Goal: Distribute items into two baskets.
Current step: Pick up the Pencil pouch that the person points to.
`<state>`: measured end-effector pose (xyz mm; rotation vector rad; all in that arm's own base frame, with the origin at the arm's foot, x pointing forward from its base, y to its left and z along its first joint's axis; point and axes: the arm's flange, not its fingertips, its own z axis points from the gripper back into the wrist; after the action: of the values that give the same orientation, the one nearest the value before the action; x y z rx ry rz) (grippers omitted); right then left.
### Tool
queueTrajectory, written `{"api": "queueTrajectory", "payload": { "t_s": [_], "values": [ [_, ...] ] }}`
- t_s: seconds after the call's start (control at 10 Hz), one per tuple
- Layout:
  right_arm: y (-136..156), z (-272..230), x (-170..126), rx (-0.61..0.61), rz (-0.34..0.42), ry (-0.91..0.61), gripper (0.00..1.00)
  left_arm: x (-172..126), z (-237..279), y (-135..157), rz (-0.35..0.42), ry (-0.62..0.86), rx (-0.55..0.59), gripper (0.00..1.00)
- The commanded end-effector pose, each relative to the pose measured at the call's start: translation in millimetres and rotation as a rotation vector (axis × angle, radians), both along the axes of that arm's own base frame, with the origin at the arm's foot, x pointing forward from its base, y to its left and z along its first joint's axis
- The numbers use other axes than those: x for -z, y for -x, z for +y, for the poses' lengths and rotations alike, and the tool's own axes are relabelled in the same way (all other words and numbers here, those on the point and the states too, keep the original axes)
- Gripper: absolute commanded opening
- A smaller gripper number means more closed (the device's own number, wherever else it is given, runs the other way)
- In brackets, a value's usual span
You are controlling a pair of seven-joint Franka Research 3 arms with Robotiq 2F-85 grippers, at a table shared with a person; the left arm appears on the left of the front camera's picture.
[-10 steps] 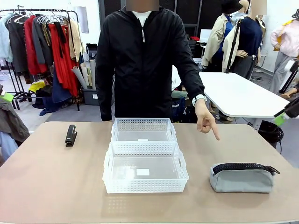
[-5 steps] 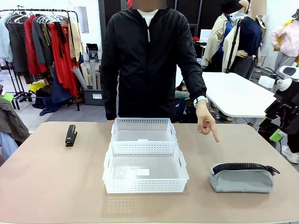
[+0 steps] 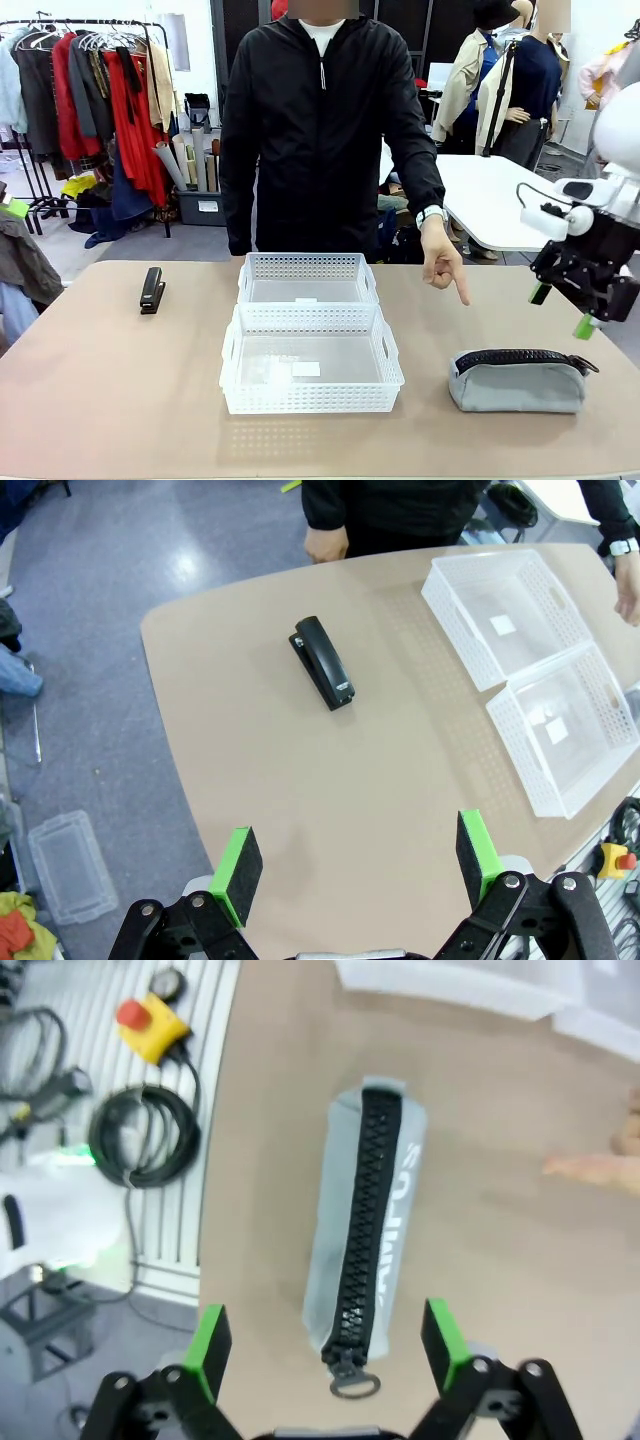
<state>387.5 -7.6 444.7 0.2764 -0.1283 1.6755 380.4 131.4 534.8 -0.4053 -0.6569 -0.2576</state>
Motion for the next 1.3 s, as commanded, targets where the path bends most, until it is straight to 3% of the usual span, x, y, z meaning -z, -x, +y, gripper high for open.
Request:
{"api": "queueTrajectory", "payload": {
  "t_s": [0.0, 1.2],
  "values": [
    [0, 5, 18, -0.007, -0.04, 0.089, 1.0, 1, 0, 1, -0.004, 0.012, 0.002, 1.0],
    [5, 27, 105, 0.007, 0.009, 0.158, 1.0, 1, 0, 1, -0.004, 0.012, 0.002, 1.0]
  ]
}}
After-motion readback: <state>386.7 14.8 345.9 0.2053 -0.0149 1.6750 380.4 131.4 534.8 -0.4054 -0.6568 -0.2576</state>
